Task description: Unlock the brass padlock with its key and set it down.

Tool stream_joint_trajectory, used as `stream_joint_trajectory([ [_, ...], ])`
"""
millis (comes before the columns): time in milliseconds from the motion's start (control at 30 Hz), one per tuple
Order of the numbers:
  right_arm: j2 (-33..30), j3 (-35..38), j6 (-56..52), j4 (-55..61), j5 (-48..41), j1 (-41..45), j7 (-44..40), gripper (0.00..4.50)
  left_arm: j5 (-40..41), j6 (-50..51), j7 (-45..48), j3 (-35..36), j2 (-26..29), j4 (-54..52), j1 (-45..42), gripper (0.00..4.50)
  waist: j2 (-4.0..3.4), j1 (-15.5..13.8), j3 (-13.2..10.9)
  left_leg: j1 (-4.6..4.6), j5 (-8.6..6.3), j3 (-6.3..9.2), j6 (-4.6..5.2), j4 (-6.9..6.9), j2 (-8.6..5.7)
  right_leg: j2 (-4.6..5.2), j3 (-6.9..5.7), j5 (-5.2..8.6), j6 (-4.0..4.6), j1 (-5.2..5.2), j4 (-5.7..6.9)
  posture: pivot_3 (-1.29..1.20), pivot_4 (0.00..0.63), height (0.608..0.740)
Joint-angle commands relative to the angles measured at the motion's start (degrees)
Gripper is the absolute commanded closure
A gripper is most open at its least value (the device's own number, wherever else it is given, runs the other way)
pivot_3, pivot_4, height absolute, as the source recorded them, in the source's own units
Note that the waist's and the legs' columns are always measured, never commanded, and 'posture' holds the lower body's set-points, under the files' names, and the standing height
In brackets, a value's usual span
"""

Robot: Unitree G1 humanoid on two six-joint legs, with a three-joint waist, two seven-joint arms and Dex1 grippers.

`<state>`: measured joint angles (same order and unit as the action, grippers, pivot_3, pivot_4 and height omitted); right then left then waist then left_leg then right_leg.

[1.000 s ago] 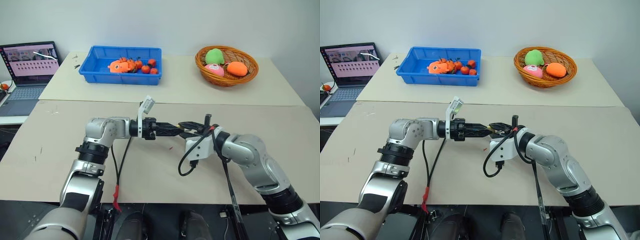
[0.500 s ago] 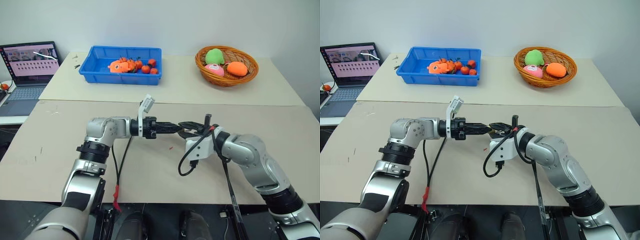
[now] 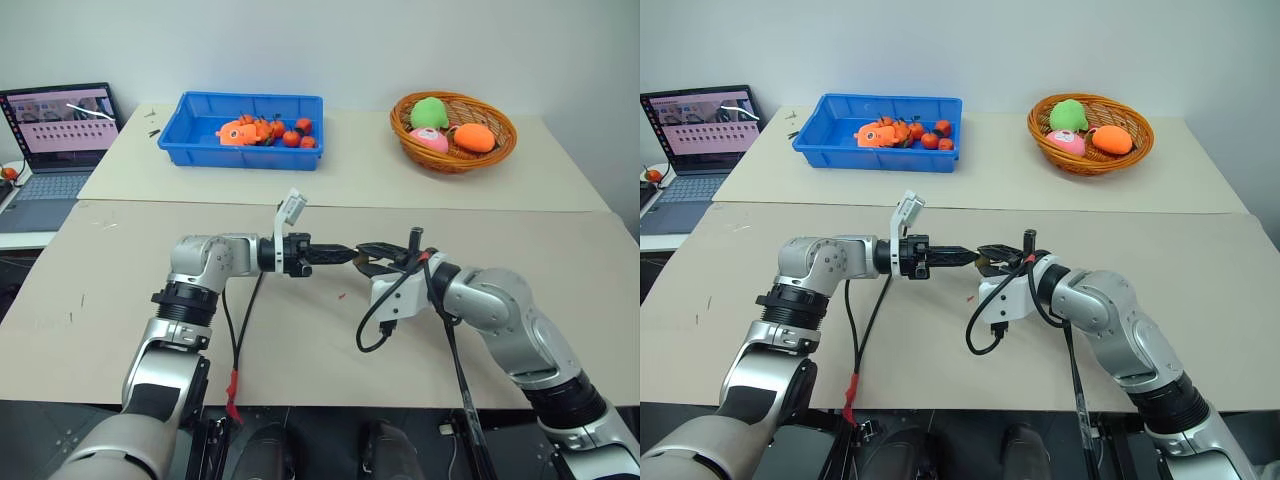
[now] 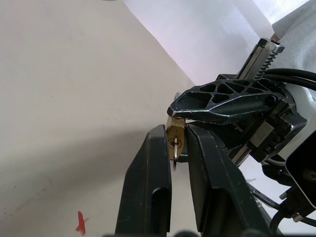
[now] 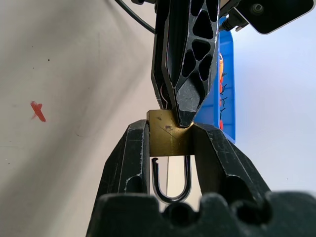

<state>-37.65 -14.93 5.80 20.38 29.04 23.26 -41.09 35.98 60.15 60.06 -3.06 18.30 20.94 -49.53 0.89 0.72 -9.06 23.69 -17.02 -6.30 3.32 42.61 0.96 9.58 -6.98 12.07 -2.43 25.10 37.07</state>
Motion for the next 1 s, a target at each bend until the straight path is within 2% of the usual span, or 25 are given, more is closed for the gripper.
stream_joint_trajectory([
  [33, 0.15, 1.33, 0.42, 1.9, -0.21, 0.65, 0.85, 3.59, 0.11, -0.4, 0.12, 0.1, -0.24, -1.22, -1.27, 4.15, 0.0, -0.01, 0.0, 0.0, 0.0, 0.0, 0.0, 0.0, 0.0, 0.0, 0.0, 0.0, 0.0, 0.0, 0.0, 0.0, 0.15, 0.692],
  [300, 0.71, 1.35, -0.03, 2.85, -0.44, 1.43, 0.7, 3.59, 0.35, -0.04, -0.28, 0.35, -0.33, -1.55, -1.25, 4.15, 0.0, 0.0, 0.0, 0.0, 0.0, 0.0, 0.0, 0.0, 0.0, 0.0, 0.0, 0.0, 0.0, 0.0, 0.0, 0.0, 0.15, 0.692],
  [367, 0.71, 1.43, 0.2, 2.77, -0.39, 1.55, 0.87, 2.59, 0.4, 0.03, -0.33, 0.39, -0.32, -1.63, -1.22, 4.19, 0.0, -0.01, 0.0, 0.0, 0.0, 0.0, 0.0, 0.0, 0.0, 0.0, 0.0, 0.0, 0.0, 0.0, 0.0, 0.0, 0.15, 0.692],
  [400, 0.73, 1.48, 0.29, 2.73, -0.62, 1.56, 0.84, 2.45, 0.43, 0.07, -0.36, 0.41, -0.3, -1.68, -1.2, 4.19, 0.0, 0.0, 0.0, 0.0, 0.0, 0.0, 0.0, 0.0, 0.0, 0.0, 0.0, 0.0, 0.0, 0.0, 0.0, 0.0, 0.15, 0.692],
  [467, 0.81, 1.56, 0.53, 2.65, -0.57, 1.62, 1.13, 1.63, 0.48, 0.12, -0.4, 0.41, -0.25, -1.79, -1.14, 4.19, 0.0, 0.0, 0.0, 0.0, 0.0, 0.0, 0.0, 0.01, 0.0, 0.0, 0.0, 0.0, 0.0, 0.0, 0.0, 0.0, 0.15, 0.692],
  [567, 0.81, 1.5, 0.94, 2.69, -0.31, 1.75, 1.51, 0.75, 0.53, 0.2, -0.45, 0.44, -0.15, -1.89, -1.09, 4.19, 0.0, -0.02, 0.0, 0.0, 0.0, 0.0, 0.0, 0.0, 0.0, 0.0, 0.0, 0.0, 0.0, 0.0, 0.0, 0.0, 0.15, 0.692],
  [767, -0.19, 1.81, 1.32, 2.16, -0.68, 0.69, 0.93, 0.75, 0.48, 0.09, -0.51, 0.46, -0.07, -1.84, -1.13, 4.19, 0.0, 0.0, 0.0, 0.0, 0.0, 0.0, 0.0, 0.0, 0.0, 0.0, 0.0, 0.0, 0.0, 0.0, 0.0, 0.0, 0.15, 0.692],
  [1000, -5.77, 5.56, 4.88, -1.68, -1.34, -3.28, 2.27, 0.75, 0.71, 0.26, -0.89, 0.7, -0.19, -2.01, -0.99, 4.19, 0.0, -0.08, 0.0, 0.01, 0.0, 0.0, 0.0, 0.0, -0.02, 0.02, 0.0, 0.0, 0.0, -0.01, -0.02, 0.0, 0.15, 0.692],
])
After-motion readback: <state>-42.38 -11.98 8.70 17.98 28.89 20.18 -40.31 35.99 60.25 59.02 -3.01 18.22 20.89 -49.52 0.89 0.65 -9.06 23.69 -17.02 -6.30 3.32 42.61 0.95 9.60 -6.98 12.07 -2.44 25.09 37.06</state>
